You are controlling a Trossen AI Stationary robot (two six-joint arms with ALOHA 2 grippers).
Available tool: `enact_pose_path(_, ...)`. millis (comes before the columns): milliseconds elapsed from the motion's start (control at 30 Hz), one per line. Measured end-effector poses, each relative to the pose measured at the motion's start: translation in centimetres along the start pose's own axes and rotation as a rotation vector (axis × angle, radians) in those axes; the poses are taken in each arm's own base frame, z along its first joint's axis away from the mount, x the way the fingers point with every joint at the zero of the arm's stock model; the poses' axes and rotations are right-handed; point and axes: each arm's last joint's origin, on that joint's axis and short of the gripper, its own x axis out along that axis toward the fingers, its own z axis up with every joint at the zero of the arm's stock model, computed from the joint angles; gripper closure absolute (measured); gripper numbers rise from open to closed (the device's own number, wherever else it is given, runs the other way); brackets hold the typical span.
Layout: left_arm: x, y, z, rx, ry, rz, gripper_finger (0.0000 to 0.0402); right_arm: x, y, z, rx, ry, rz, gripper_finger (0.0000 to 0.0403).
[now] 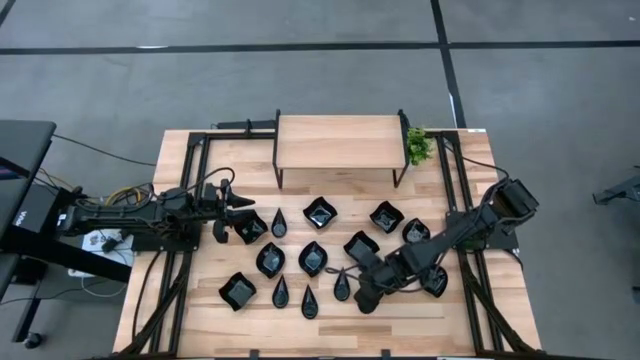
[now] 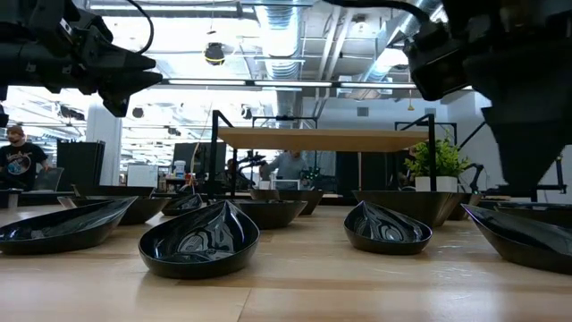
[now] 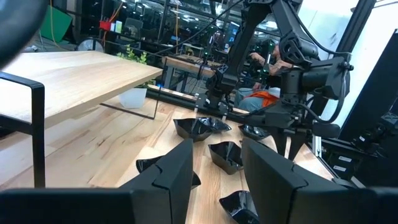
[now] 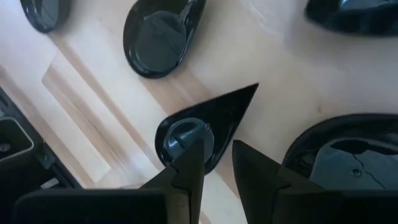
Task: Pick & Place Mini shaped plates
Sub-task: Put the drop-shaped plate on the shelf
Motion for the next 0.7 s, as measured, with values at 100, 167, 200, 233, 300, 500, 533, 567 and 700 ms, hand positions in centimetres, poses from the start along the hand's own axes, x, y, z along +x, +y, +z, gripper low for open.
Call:
enact_pose_path(100, 0.00, 0.00, 0.00, 0.000, 0.000, 0.000, 0.0263, 0.03, 0.18, -0.53, -0.003, -0.004, 0.001, 0.0324)
enact_pose_path(167, 0.00, 0.00, 0.00, 0.000, 0.000, 0.000, 0.0263, 0.05, 0.25, -0.79, 0.007, -0.028, -0.005, 0.0324)
enact_pose_path(200, 0.00, 0.00, 0.00, 0.000, 0.000, 0.000, 0.0263, 0.05, 0.31, -0.87, 0.007, -0.038, -0.004, 0.0324)
enact_pose_path(233, 0.00, 0.00, 0.00, 0.000, 0.000, 0.000, 0.0263, 0.06, 0.37, -0.96, 0.004, -0.041, -0.002, 0.0324)
enact_pose_path(300, 0.00, 0.00, 0.00, 0.000, 0.000, 0.000, 0.0263, 0.07, 0.36, -0.99, 0.003, -0.047, -0.005, 0.0324)
enact_pose_path(500, 0.00, 0.00, 0.00, 0.000, 0.000, 0.000, 0.0263, 0.11, 0.29, -0.72, 0.006, -0.085, -0.016, 0.0324)
enact_pose_path(533, 0.00, 0.00, 0.00, 0.000, 0.000, 0.001, 0.0263, 0.21, 0.28, -0.72, 0.006, -0.085, -0.018, 0.0324)
enact_pose_path(567, 0.00, 0.00, 0.00, 0.000, 0.000, 0.001, 0.0263, 0.26, 0.25, -0.73, 0.008, -0.084, -0.021, 0.0324)
enact_pose_path(700, 0.00, 0.00, 0.00, 0.000, 0.000, 0.000, 0.0263, 0.96, 0.20, -0.71, 0.016, -0.081, -0.033, 0.0324)
